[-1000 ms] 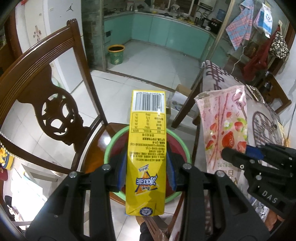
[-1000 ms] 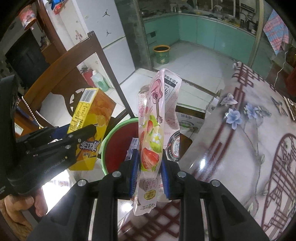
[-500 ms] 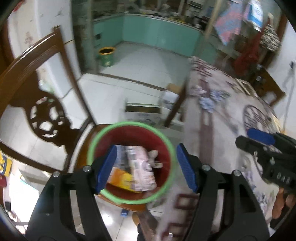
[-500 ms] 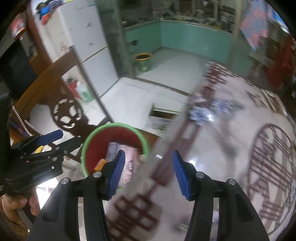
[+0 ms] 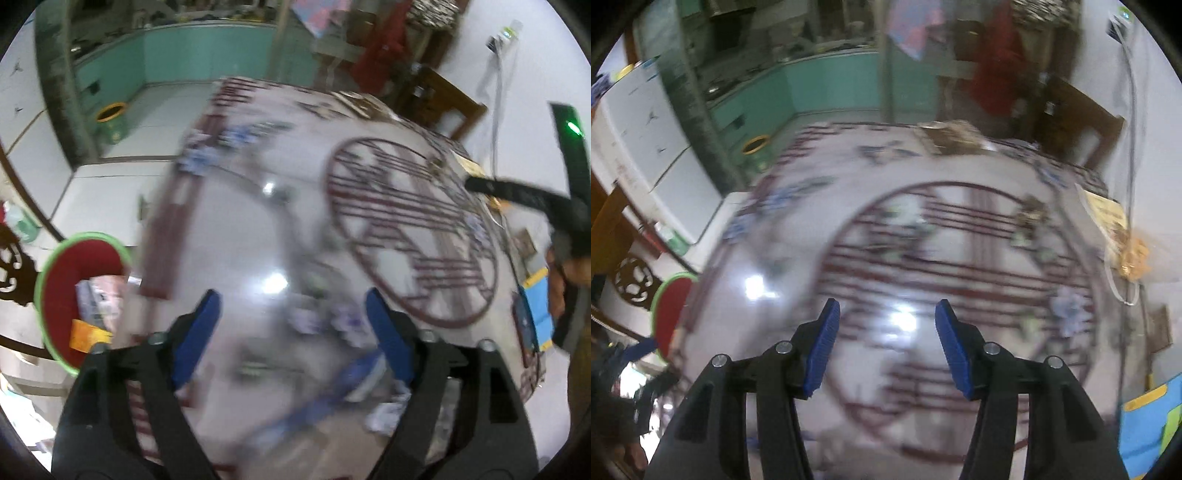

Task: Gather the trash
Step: 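Move both tools back over the table toward the remaining trash, then grasp the gold cigarette box with the right tool while the left tool grasps the crumpled white paper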

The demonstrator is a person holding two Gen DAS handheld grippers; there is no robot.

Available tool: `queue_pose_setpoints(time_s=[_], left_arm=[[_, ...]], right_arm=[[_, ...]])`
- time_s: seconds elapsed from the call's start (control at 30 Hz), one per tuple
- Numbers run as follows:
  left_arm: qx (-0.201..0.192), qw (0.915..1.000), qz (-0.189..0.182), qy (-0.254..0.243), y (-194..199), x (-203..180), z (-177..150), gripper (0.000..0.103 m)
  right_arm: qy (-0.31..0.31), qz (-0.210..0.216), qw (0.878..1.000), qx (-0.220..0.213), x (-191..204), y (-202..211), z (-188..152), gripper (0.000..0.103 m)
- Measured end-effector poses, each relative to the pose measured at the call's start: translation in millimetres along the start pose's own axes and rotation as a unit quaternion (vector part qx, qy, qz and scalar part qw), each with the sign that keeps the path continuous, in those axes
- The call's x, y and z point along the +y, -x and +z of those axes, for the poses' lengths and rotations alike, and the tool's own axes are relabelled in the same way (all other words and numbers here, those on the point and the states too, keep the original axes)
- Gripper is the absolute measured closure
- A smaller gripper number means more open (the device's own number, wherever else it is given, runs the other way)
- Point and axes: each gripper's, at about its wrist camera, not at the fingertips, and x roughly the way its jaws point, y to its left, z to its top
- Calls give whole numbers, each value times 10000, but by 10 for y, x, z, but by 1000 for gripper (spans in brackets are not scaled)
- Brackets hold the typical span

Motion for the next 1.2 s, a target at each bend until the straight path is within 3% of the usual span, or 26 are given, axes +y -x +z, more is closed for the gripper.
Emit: queue_pose_setpoints(time_s=[0.23, 0.4, 0.5, 0.63, 0.77, 0.83, 0.87, 1.07, 1.13, 1.17, 1.2], left_arm=[[243, 9989, -298, -285, -153, -668, -293, 9], [437, 9979, -409, -243, -173, -779, -454, 7], [554, 9961, -580, -365, -177, -843, -545, 6], [835, 9927, -464, -742, -255, -967, -686, 5], [1132, 9910, -391, -595, -389, -1030, -792, 5], [1188, 9911, -346, -490, -441, -1053, -841, 5], [1229, 9908, -333, -467, -471, -1067, -862, 5], [1485, 9865, -350, -592, -688, -1141, -982, 6], [1498, 9861, -420, -582, -724, -1134, -1011, 17], [1540, 9853, -440, -588, -744, -1128, -1017, 36], [1578, 9847, -436, -594, -762, -1117, -1021, 46]], right_arm=[[-506, -178, 9985, 105, -1163, -399, 225, 39], [-1169, -259, 9925, 245, -1819, -988, 600, 35], [-1479, -343, 9874, 451, -2061, -1381, 798, 35], [-1743, -445, 9814, 673, -2243, -1816, 1015, 35], [-1700, -607, 9804, 793, -2266, -2046, 1129, 36], [-1650, -644, 9805, 846, -2249, -2110, 1156, 43], [-1614, -656, 9808, 875, -2237, -2131, 1160, 54], [-1374, -623, 9841, 941, -2127, -2116, 1151, 73], [-1346, -552, 9855, 871, -2109, -2039, 1127, 75], [-1361, -482, 9862, 816, -2092, -1984, 1111, 75], [-1378, -400, 9867, 759, -2071, -1933, 1103, 75]])
